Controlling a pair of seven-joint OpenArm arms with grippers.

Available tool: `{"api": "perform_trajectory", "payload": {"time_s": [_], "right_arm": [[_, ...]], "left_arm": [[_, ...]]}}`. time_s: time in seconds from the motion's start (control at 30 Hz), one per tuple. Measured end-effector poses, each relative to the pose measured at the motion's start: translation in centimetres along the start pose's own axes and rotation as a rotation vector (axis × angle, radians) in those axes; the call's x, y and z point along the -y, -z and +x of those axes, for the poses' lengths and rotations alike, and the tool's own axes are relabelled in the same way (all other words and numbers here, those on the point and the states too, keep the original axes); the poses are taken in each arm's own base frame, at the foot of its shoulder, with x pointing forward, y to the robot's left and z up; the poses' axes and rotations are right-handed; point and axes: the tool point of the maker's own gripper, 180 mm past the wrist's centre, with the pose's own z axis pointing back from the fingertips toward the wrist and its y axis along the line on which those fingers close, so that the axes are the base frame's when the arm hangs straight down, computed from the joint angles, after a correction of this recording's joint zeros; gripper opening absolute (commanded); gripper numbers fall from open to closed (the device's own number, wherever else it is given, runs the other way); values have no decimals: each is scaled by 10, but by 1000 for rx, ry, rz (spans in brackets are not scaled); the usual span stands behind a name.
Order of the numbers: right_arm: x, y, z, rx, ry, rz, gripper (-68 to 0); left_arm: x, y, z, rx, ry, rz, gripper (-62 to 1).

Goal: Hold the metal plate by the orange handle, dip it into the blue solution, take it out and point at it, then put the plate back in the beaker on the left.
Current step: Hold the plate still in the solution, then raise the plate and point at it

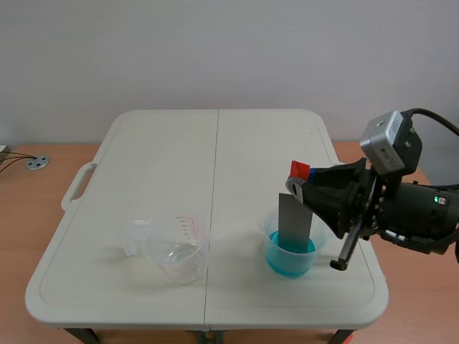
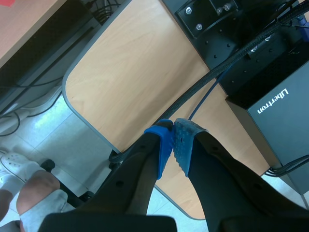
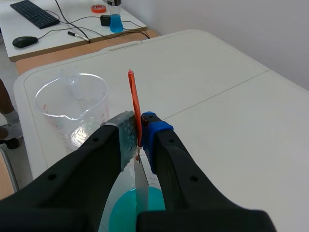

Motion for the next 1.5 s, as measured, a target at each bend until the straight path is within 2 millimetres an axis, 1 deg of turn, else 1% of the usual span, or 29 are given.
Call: {"api": "perform_trajectory", "payload": {"time_s": [0.73,0.87,1.03,1.27,1.37,1.5], "right_arm": [[0,0,2,13,-4,3,-662],[1,-3,13,67,-10,4,-662],[3,-9,14,56,-30,12,-662],[0,-10,35,90,-82,46,-662],[-4,-14,45,112,-106,69,-662],[-12,-20,52,123,-101,91,-662]], "left_arm": [[0,0,0,0,0,0,-567],[0,0,0,0,0,0,-567],[0,0,0,0,0,0,-567],[0,0,0,0,0,0,-567],[0,0,0,0,0,0,-567],[-3,1,5,16,3,6,-567]]}}
